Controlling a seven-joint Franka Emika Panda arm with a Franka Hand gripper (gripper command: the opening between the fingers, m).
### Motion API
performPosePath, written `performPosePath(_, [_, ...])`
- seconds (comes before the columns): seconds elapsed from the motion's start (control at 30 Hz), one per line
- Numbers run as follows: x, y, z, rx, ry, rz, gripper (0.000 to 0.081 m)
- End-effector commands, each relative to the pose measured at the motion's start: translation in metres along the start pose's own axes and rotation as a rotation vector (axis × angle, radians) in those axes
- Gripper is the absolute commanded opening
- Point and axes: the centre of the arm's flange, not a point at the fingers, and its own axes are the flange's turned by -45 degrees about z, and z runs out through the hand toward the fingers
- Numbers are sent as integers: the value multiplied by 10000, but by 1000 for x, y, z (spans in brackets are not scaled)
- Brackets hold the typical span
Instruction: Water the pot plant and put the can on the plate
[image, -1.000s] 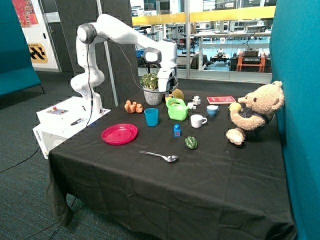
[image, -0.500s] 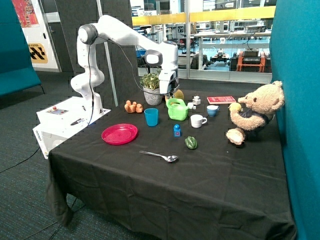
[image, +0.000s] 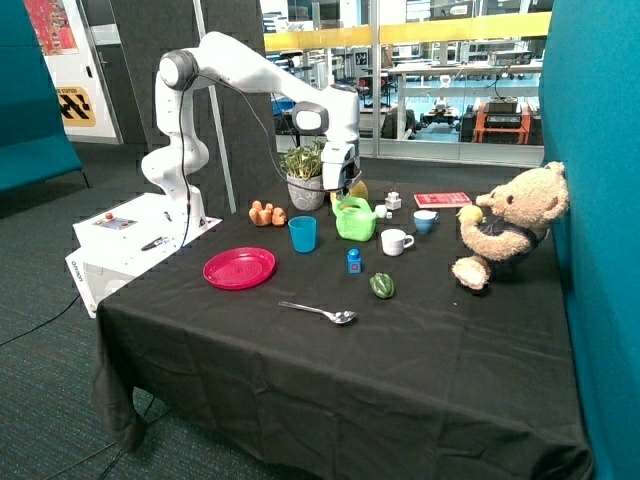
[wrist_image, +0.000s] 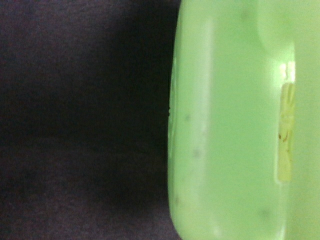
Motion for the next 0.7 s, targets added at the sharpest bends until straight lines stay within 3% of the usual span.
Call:
performPosePath(0.0, [1,3,4,2,10,13,384])
performPosePath(0.67, [-2,0,15,2,10,2,348])
